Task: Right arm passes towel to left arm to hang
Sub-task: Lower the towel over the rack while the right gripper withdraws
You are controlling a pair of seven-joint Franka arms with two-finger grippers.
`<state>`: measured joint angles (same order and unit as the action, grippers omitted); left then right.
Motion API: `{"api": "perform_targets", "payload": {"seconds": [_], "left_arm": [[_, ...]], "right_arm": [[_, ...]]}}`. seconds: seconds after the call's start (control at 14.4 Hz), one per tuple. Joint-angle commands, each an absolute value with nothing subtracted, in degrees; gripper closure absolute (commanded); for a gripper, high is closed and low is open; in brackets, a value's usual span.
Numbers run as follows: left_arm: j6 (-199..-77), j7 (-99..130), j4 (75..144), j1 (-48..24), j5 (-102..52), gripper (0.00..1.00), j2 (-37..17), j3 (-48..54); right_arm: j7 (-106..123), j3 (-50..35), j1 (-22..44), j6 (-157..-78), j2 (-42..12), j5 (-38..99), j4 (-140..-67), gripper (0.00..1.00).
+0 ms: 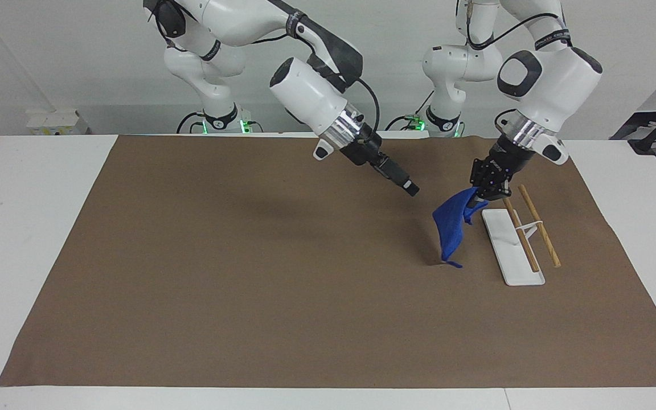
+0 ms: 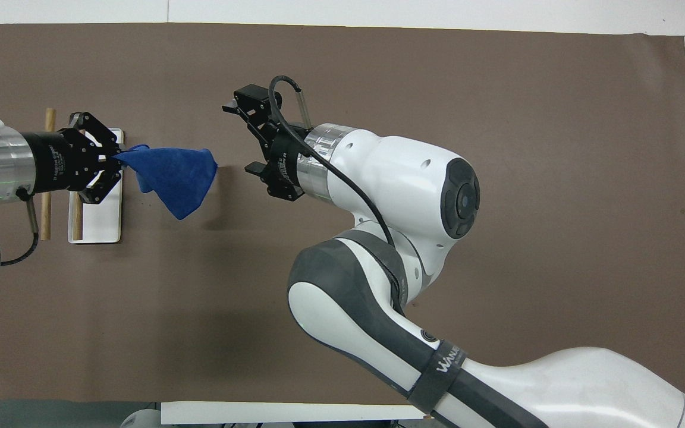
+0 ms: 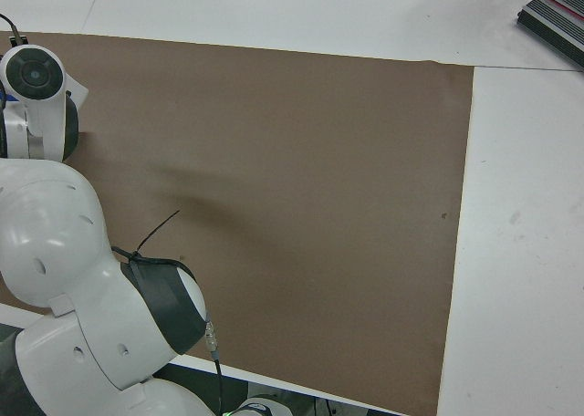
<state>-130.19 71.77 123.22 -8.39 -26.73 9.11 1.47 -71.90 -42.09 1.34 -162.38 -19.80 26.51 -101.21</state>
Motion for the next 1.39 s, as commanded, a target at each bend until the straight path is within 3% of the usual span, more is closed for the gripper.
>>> {"api": "perform_targets", "payload": {"seconds": [0.0,0.14,0.28,0.55,0.83,1.32], "left_arm": [[-126.8,54.2,122.6,-5.3,-27.7,1.0,9.1,1.6],[-126.3,44.7,122.9,-4.0,-27.7,1.0,9.1,1.5],[-126.5,33.2,122.9,-2.1,-27.7,1.0,9.1,1.5],[-127.3,30.6,123.5,0.1,-27.7,0.99,9.1,1.3],[-130.9,30.1,122.9,2.5,-27.7,1.0,8.4,1.4],[-131.2,29.7,112.0,4.0,-27.2,0.98,2.6,1.1]], "right_arm": [[-56.1,-37.3,1.2,-162.8,-14.7,26.9,-108.2,0.0],[-40.9,-32.8,1.1,-160.9,-12.1,26.9,-112.4,0.0],[-25.5,-27.8,1.1,-153.5,-9.4,26.9,-115.0,0.0],[-11.6,-14.1,1.1,-130.5,-4.1,24.3,-114.7,0.0],[-10.7,-5.1,1.1,-112.9,-1.2,2.4,-111.1,0.0],[-5.9,1.5,0.9,-96.1,0.4,-1.3,-100.3,0.0]]}}
